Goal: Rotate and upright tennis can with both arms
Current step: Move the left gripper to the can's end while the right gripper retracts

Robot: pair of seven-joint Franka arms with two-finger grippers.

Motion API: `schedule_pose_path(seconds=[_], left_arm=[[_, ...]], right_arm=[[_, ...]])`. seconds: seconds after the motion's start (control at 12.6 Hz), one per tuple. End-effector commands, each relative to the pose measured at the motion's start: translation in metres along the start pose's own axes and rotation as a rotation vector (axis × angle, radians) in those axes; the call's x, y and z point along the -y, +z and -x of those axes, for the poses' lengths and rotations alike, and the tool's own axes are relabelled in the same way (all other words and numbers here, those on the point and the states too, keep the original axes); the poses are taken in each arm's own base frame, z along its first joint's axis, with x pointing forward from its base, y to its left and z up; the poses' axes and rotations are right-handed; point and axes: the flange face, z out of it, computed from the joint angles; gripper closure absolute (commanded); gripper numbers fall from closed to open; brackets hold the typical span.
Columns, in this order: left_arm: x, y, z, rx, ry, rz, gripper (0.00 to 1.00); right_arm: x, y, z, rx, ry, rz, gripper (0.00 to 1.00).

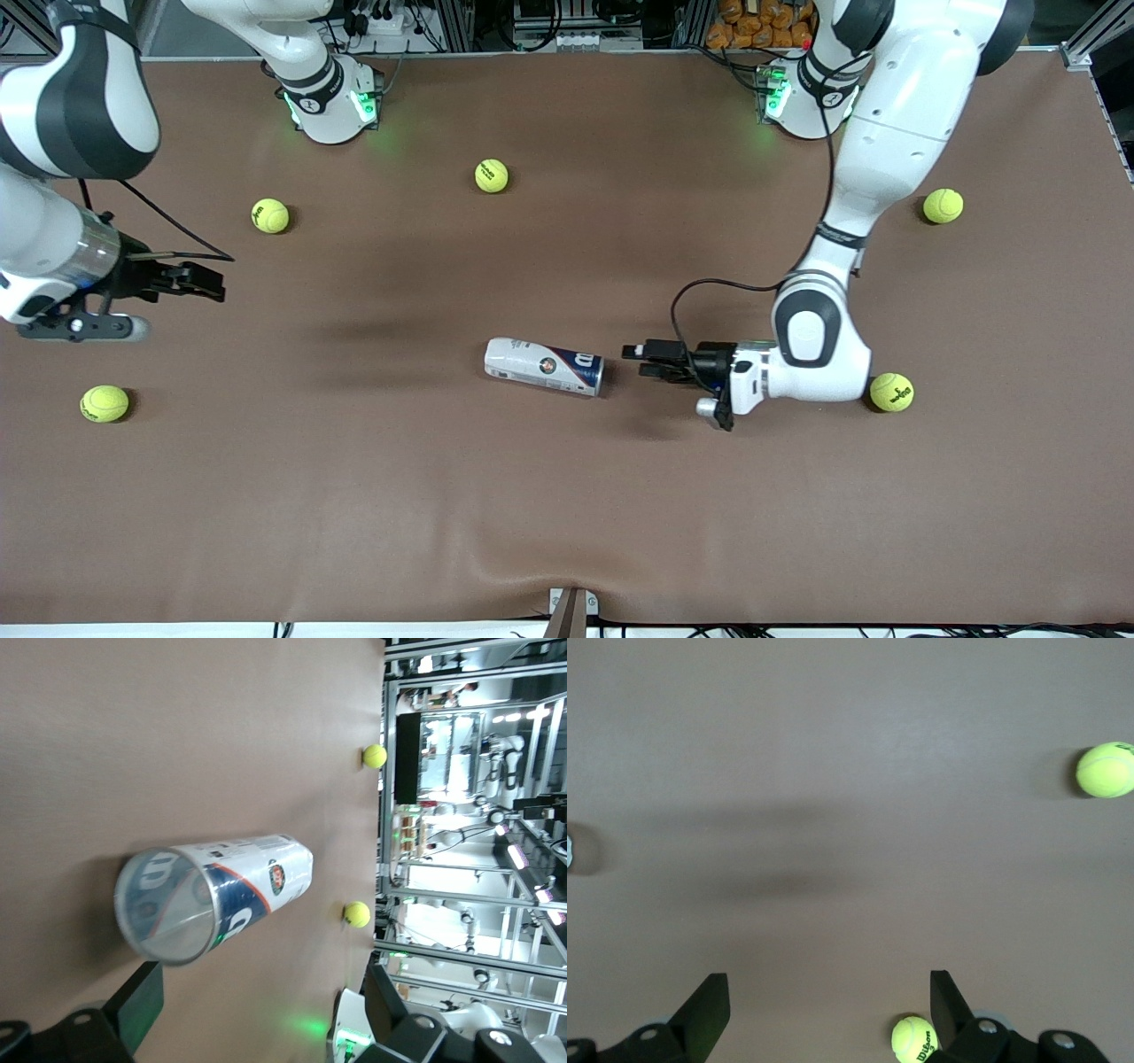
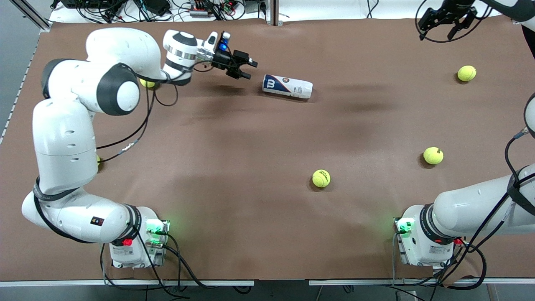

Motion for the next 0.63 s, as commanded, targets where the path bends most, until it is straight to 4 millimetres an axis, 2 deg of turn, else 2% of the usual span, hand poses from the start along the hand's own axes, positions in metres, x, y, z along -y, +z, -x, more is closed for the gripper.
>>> schedule_pose_path(seconds=[0.0,0.32,0.4,0.56], left_arm=[[0.007,0.016,-0.003,-0.025,0.009,0.012,0.00],[0.029,0.032,-0.009,-0.044,0.045,0.016,0.00],[0.030,0.036,-0.011,-0.049,0.043,0.021,0.06],[0.031,0.037,-0.010,-0.049,0.041,0.022,0.10]], right_arm=[[-0.013,-0.015,0.014,-0.017,0.036,-0.019,0.00],[-0.011,-0.069,0.021,0.003,0.034,-0.019,0.00],[-0.010,-0.085,0.025,0.005,0.032,-0.019,0.00],[-0.008,-0.107,0.033,0.013,0.024,-0.018,0.00]])
